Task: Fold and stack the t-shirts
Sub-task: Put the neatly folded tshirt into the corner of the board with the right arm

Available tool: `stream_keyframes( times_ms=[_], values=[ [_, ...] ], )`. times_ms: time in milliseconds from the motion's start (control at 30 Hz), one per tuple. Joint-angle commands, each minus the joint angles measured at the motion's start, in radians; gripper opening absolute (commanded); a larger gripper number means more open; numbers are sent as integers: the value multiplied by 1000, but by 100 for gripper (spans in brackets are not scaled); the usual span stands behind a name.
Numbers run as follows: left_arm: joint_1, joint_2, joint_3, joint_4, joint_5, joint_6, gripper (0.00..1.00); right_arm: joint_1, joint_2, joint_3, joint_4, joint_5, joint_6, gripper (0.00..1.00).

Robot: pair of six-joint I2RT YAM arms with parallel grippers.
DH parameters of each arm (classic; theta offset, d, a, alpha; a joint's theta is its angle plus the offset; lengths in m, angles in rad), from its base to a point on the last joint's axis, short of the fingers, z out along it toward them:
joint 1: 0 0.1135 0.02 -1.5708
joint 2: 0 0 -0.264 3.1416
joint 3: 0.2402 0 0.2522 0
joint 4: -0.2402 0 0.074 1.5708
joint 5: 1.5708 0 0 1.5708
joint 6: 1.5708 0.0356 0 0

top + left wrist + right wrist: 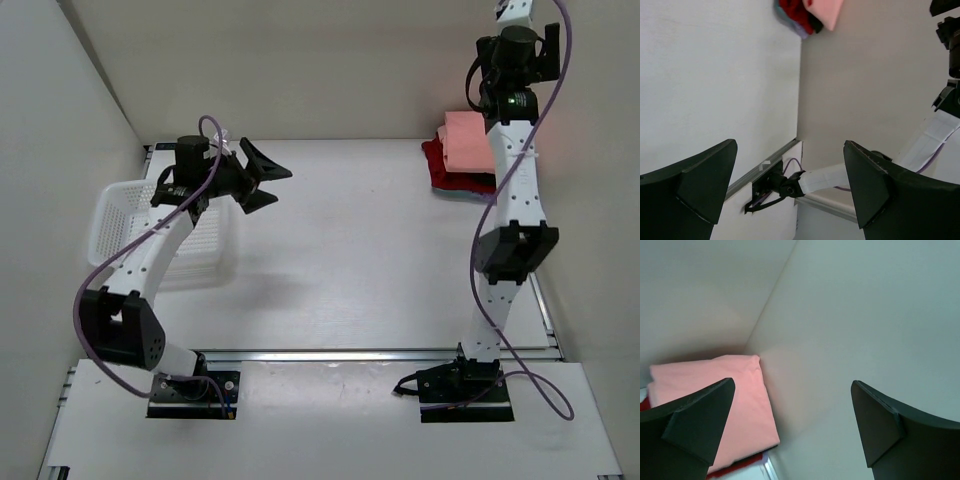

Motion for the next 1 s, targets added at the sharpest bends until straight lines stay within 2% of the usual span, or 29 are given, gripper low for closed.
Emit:
stream_keyframes(
  times_ms=[0,100,200,300,400,500,567,700,833,933,967],
  values=[
    [-3,-89,-25,151,108,-38,98,55,-217,-140,-41,84,67,99],
    [-8,-112,-65,187,119,-60,99,106,-399,-330,-72,58,136,99],
    [21,-135,-106,225,126,-72,99,198,-564,-714,-34,98,84,100],
    [67,-152,-117,247,131,-71,99,295,-704,-1018,49,158,0,99],
    [81,-145,-105,242,120,-55,99,375,-805,-1226,146,175,-41,99],
    [86,-122,-91,231,117,-38,98,356,-883,-1279,94,71,153,99],
    [83,-122,-77,224,114,-35,98,332,-922,-1311,80,19,211,99],
    [86,-112,-71,211,103,-25,99,313,-1003,-1407,170,-55,218,99],
    [84,-112,-56,173,96,4,99,243,-1006,-1403,168,-138,267,100],
    [69,-79,64,-60,28,148,99,237,-1000,-1418,184,-146,274,99],
    [68,-73,98,-85,-2,188,99,240,-1003,-1421,189,-155,281,99]
  ],
)
